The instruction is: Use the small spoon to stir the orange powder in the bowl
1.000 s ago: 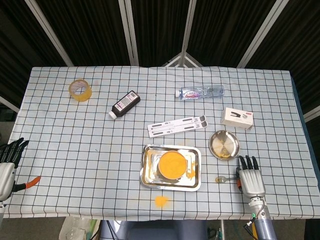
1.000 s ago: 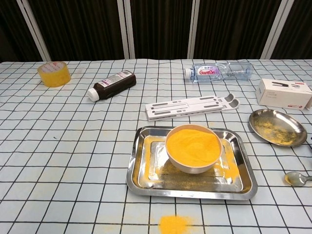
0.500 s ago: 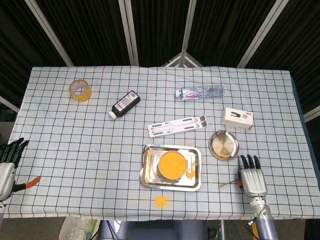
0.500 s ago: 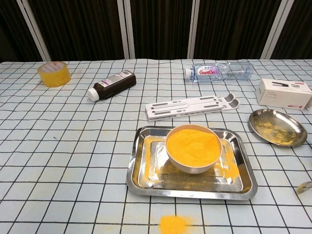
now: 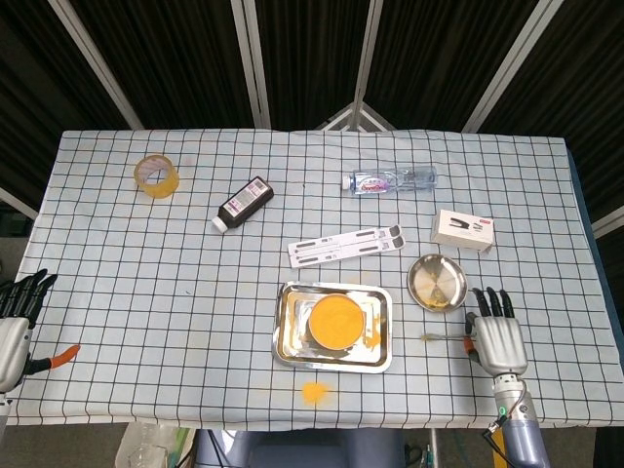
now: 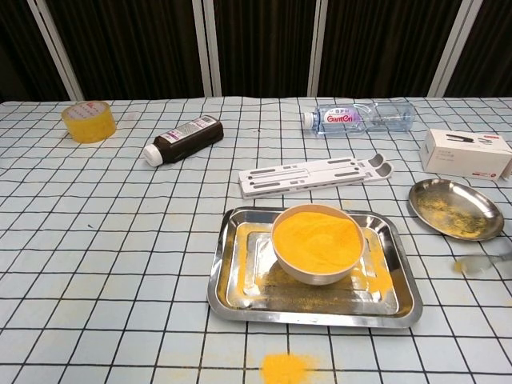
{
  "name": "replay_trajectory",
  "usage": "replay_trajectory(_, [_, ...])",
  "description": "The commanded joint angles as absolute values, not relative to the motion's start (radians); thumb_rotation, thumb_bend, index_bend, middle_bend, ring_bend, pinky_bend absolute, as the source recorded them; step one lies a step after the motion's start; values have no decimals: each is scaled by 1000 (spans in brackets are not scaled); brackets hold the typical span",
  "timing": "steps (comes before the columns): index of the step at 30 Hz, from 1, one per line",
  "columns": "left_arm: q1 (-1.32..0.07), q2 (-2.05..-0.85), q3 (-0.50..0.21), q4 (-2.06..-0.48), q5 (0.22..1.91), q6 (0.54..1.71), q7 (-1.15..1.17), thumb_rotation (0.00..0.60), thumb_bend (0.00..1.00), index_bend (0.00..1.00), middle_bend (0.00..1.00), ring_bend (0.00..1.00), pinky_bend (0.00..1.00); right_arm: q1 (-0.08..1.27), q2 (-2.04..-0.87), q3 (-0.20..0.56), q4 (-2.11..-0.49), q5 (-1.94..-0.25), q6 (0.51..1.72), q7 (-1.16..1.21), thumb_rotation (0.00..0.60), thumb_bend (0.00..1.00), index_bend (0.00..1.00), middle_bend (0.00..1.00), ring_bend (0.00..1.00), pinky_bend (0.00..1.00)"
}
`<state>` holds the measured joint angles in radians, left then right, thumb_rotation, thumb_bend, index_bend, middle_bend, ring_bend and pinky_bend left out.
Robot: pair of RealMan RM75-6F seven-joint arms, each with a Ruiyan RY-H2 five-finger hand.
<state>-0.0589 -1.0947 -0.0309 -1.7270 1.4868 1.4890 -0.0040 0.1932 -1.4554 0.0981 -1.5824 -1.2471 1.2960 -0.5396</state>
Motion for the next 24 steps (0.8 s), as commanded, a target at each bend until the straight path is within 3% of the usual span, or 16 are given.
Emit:
replay_trajectory(1, [-59, -1094, -31, -1727, 1489, 1490, -7, 600, 0, 0, 0, 0, 0, 196, -1457, 99, -1590, -1240, 1295, -546, 600, 499, 637, 137, 0, 0])
replay_trajectory(7, [-59, -1093, -29, -1727, 1492, 1489, -11, 600, 0, 0, 0, 0, 0, 207, -1453, 105, -1624, -1240, 1308, -572, 600, 640, 680, 143, 0, 0])
replay_trajectory(16, [-60, -1090, -28, -1727, 1494, 1487, -18, 600, 0, 0, 0, 0, 0, 219, -1434, 126, -1670, -1218, 1325, -586, 600, 653, 691, 145, 0, 0])
replay_trajectory(24, [-61, -1090, -28, -1729, 1493, 1485, -19, 600, 0, 0, 0, 0, 0, 256, -1362, 197, -1843, -1204, 1351, -617, 600, 653, 690, 144, 0, 0])
